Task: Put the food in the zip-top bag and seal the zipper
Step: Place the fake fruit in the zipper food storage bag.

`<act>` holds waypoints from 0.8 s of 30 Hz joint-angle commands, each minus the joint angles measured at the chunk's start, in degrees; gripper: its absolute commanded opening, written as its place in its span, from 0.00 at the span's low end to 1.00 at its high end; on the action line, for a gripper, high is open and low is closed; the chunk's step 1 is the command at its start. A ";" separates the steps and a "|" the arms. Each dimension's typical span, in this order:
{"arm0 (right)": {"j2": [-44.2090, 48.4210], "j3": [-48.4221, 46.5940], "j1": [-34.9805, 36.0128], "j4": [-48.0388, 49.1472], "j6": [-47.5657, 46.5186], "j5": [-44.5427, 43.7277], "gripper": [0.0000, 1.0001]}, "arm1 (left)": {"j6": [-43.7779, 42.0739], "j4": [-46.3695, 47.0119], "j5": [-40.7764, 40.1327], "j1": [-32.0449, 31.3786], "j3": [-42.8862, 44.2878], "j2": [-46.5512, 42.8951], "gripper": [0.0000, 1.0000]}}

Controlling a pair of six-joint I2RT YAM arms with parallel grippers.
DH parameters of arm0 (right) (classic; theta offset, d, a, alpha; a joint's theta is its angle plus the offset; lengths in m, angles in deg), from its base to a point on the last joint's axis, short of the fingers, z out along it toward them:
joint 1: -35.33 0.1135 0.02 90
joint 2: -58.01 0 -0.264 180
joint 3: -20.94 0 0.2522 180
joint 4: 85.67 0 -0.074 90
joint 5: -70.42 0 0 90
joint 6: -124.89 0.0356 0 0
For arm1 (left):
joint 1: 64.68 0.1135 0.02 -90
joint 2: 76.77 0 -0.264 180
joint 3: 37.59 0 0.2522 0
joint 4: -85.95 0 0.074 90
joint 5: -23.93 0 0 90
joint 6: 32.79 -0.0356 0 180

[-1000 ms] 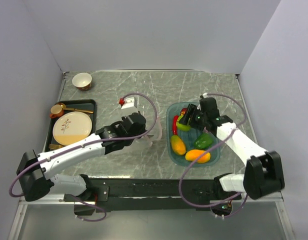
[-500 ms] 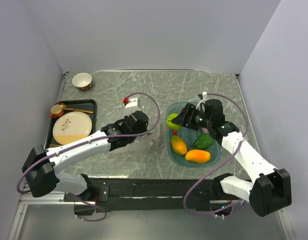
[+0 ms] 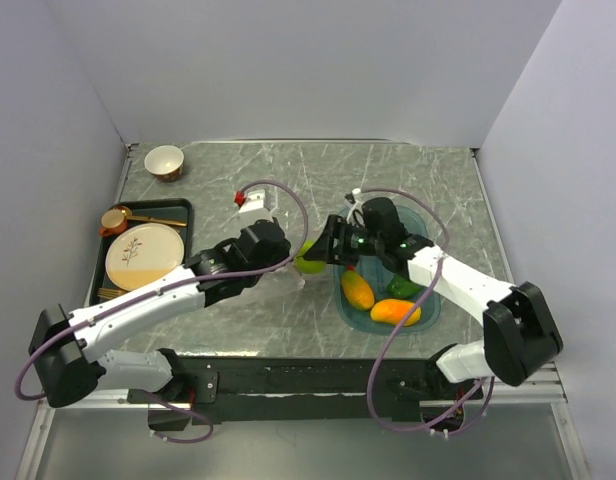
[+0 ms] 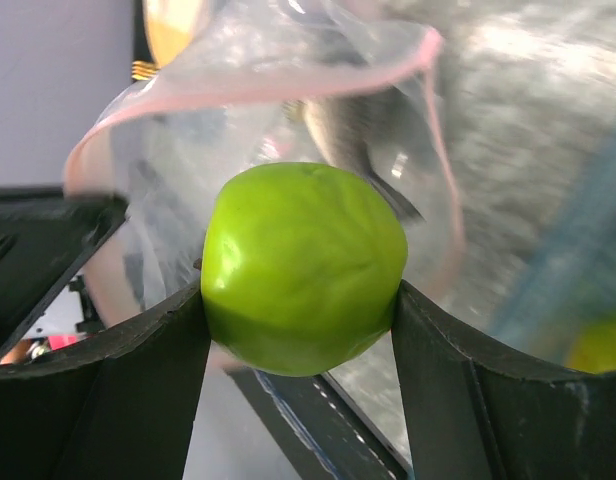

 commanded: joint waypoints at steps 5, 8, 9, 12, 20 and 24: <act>-5.24 -10.00 3.84 2.34 -0.63 -0.14 0.74 | 0.84 -2.07 -1.64 0.10 1.66 -3.61 0.01; -3.23 -9.13 3.84 1.27 -1.69 -3.21 0.86 | 1.99 -1.63 -2.69 0.10 1.04 -4.76 0.01; -2.61 -8.78 3.84 1.01 -1.95 -3.82 0.87 | 1.99 -1.80 -2.96 0.10 1.04 -4.85 0.01; -0.85 -8.07 3.85 -0.93 -3.18 -6.11 0.98 | 1.90 -2.51 -4.19 0.10 1.48 -4.76 0.01; 5.73 -6.05 3.06 -6.89 -3.80 -18.47 1.00 | 2.08 -2.24 -5.06 0.10 2.09 -5.02 0.01; 8.99 -7.10 -0.01 -15.41 -4.77 -29.65 1.00 | 4.27 -4.26 -7.79 0.19 1.65 -7.48 0.01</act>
